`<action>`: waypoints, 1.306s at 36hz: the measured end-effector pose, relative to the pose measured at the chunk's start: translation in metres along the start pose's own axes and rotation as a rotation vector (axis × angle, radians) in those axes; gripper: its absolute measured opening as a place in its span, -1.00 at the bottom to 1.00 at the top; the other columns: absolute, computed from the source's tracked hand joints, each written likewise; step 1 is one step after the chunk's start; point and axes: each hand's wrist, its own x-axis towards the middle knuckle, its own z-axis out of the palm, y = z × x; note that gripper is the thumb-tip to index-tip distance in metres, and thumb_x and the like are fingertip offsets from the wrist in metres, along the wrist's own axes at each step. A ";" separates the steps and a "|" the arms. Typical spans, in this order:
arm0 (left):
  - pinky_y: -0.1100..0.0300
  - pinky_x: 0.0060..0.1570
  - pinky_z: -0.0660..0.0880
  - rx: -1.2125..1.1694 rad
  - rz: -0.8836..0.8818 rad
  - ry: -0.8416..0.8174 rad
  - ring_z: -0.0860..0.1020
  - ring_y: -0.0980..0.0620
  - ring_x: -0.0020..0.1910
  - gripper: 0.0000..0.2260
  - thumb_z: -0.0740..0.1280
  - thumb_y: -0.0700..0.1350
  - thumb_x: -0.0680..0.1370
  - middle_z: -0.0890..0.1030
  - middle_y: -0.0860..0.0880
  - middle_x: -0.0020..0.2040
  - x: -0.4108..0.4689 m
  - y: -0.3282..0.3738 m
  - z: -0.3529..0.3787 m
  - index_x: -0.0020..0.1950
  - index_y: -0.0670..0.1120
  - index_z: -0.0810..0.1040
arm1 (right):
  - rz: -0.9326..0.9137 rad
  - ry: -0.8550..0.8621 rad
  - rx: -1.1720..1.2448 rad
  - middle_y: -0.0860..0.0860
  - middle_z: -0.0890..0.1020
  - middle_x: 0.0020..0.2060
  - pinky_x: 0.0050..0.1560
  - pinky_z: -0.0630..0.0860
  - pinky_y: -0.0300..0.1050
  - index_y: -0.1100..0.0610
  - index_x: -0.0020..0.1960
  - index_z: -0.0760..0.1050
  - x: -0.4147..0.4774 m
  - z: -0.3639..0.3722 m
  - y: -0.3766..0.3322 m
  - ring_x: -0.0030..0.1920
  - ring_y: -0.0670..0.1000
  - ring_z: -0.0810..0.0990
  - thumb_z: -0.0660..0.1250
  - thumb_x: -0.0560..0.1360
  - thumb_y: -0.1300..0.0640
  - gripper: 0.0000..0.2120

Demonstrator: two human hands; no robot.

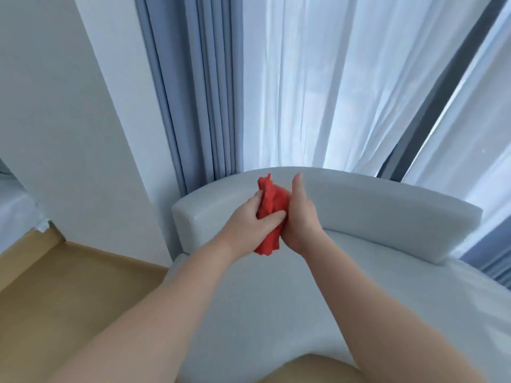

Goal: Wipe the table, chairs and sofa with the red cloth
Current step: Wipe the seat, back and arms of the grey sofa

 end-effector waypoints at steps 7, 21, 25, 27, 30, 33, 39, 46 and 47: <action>0.13 -0.31 0.53 -0.006 0.077 0.041 0.65 -0.06 -0.24 -0.81 0.26 -0.23 0.59 0.68 -0.09 -0.13 0.009 0.021 0.051 0.06 0.02 0.58 | -0.149 -0.272 -0.259 0.11 0.65 0.11 0.08 0.56 -0.02 0.11 0.29 0.50 -0.041 -0.102 -0.025 0.10 0.12 0.63 0.40 0.42 0.22 -0.57; 0.01 0.10 0.51 0.089 0.138 0.164 0.60 0.02 -0.02 -0.88 0.30 -0.12 0.57 0.65 -0.02 -0.02 0.053 0.061 0.222 0.10 -0.05 0.51 | -0.258 0.052 -0.518 -0.16 0.61 -0.41 -0.36 0.39 -0.40 0.15 0.07 0.62 -0.092 -0.314 -0.081 -0.41 -0.19 0.52 0.30 0.51 0.37 -0.77; 0.10 0.22 0.41 0.201 0.115 0.067 0.55 -0.01 0.10 -0.60 0.27 -0.01 0.58 0.58 -0.04 0.12 0.069 0.068 0.252 0.38 0.11 0.24 | -0.296 0.187 -0.535 0.10 0.71 -0.16 0.03 0.61 0.10 0.06 -0.03 0.66 -0.094 -0.353 -0.089 -0.09 0.18 0.67 0.27 0.47 0.35 -0.73; 0.20 0.26 0.35 0.284 0.162 -0.127 0.51 0.13 0.15 -0.52 0.30 0.09 0.54 0.53 0.11 0.18 0.076 0.072 0.266 0.43 0.22 0.24 | -0.304 0.217 -0.465 0.26 0.67 -0.14 0.05 0.59 0.22 0.12 -0.07 0.65 -0.093 -0.368 -0.092 -0.06 0.34 0.63 0.23 0.45 0.41 -0.71; 0.22 0.17 0.43 0.437 0.193 -0.314 0.52 0.24 0.08 -0.60 0.44 0.19 0.38 0.56 0.20 0.11 0.095 0.073 0.289 0.19 0.24 0.48 | -0.293 0.256 -0.355 0.24 0.67 -0.17 -0.09 0.64 0.11 0.18 -0.04 0.62 -0.087 -0.385 -0.096 -0.18 0.23 0.67 0.21 0.46 0.45 -0.72; 0.14 0.08 0.48 0.485 0.167 -0.281 0.55 0.18 -0.01 -0.75 0.38 0.22 0.37 0.61 0.20 -0.05 0.120 0.065 0.312 -0.01 0.20 0.56 | -0.298 0.339 -0.349 0.09 0.67 -0.21 -0.23 0.59 -0.08 0.13 0.05 0.58 -0.075 -0.402 -0.095 -0.24 0.05 0.65 0.28 0.44 0.39 -0.73; 0.16 -0.01 0.50 0.333 0.142 -0.338 0.59 0.09 -0.06 -0.86 0.28 0.00 0.56 0.64 0.09 -0.11 0.170 0.060 0.354 -0.01 0.02 0.61 | -0.285 0.463 -0.237 0.07 0.67 -0.11 -0.27 0.54 -0.17 0.06 0.11 0.54 -0.045 -0.419 -0.088 -0.19 -0.02 0.66 0.43 0.38 0.23 -0.69; -0.19 -0.27 0.60 0.012 0.010 -0.541 0.65 -0.24 -0.28 -0.76 0.19 0.07 0.62 0.67 -0.19 -0.15 0.222 0.060 0.379 0.05 -0.04 0.58 | -0.266 0.369 -0.056 0.10 0.66 -0.11 -0.11 0.59 0.07 0.11 0.16 0.54 0.002 -0.411 -0.087 -0.15 0.09 0.64 0.43 0.38 0.16 -0.66; -0.18 -0.30 0.60 0.004 0.014 -0.553 0.65 -0.24 -0.29 -0.75 0.19 0.07 0.62 0.66 -0.20 -0.14 0.230 0.059 0.381 0.06 -0.04 0.58 | -0.271 0.370 -0.045 0.10 0.66 -0.07 -0.07 0.61 0.09 0.10 0.18 0.53 0.009 -0.411 -0.087 -0.11 0.07 0.65 0.44 0.38 0.18 -0.63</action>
